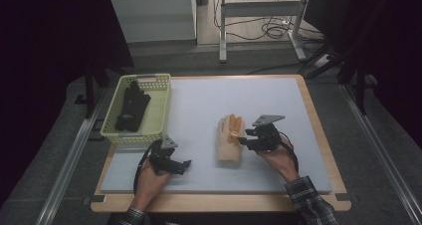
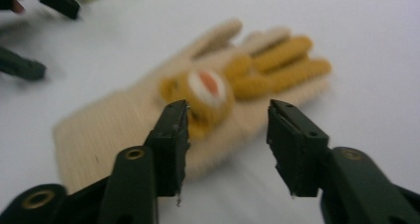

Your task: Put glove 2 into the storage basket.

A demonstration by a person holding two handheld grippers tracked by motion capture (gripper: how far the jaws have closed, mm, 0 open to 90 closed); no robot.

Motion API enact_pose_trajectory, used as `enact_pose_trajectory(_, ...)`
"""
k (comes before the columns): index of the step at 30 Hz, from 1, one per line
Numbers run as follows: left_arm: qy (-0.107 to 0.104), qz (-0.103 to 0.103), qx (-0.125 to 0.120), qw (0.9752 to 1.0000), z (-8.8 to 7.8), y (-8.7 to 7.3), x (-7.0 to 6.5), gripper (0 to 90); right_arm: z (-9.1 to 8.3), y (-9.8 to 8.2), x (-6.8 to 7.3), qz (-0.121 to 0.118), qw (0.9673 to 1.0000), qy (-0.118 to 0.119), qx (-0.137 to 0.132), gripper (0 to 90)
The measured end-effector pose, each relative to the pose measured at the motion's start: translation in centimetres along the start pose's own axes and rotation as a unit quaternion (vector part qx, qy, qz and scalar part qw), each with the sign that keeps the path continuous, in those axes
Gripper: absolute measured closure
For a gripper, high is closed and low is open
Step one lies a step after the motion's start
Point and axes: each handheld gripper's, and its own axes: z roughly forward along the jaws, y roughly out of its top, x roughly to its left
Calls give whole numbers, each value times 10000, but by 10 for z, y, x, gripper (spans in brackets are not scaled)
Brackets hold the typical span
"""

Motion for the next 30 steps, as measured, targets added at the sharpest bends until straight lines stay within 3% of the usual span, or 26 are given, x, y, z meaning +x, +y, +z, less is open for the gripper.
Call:
enact_pose_trajectory(3,1,-3,-2,10000,0,0,0,1,-2,-10,-1,125,9999,52,37,593)
enact_pose_trajectory(5,0,-2,-2,10000,0,0,0,1,-2,-17,0,123,9998,119,73,683)
enact_pose_trajectory(9,1,-2,-3,10000,0,0,0,1,-2,-28,5,58,9995,291,112,827)
enact_pose_trajectory(12,1,-2,-4,10000,0,0,0,1,0,-35,11,-16,9992,351,169,881)
enact_pose_trajectory(18,1,-1,-4,10000,0,0,0,1,10,-40,20,-117,9988,363,319,884)
enact_pose_trajectory(30,1,-2,-2,10000,0,0,0,1,27,-31,35,-223,9981,508,259,884)
